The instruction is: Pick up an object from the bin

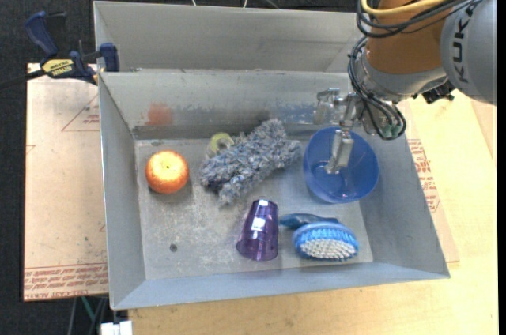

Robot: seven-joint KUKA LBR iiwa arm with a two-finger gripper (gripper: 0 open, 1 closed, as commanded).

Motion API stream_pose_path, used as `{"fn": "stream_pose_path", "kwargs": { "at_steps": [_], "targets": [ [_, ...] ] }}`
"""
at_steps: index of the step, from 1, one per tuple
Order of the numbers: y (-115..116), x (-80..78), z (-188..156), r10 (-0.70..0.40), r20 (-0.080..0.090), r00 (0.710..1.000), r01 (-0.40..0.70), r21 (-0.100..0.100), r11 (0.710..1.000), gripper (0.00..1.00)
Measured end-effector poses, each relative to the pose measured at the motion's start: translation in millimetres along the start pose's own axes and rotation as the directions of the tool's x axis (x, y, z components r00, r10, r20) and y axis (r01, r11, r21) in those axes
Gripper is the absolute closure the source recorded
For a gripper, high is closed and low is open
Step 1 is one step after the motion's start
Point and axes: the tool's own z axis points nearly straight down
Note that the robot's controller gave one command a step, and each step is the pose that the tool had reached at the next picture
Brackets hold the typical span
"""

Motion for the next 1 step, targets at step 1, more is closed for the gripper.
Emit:
{"fn": "stream_pose_path", "kwargs": {
  "at_steps": [1],
  "targets": [
    [0.3, -1.6, -4.4, -0.002, 0.007, 1.000, 0.002, 0.001, 1.000, 0.00]
  ]
}}
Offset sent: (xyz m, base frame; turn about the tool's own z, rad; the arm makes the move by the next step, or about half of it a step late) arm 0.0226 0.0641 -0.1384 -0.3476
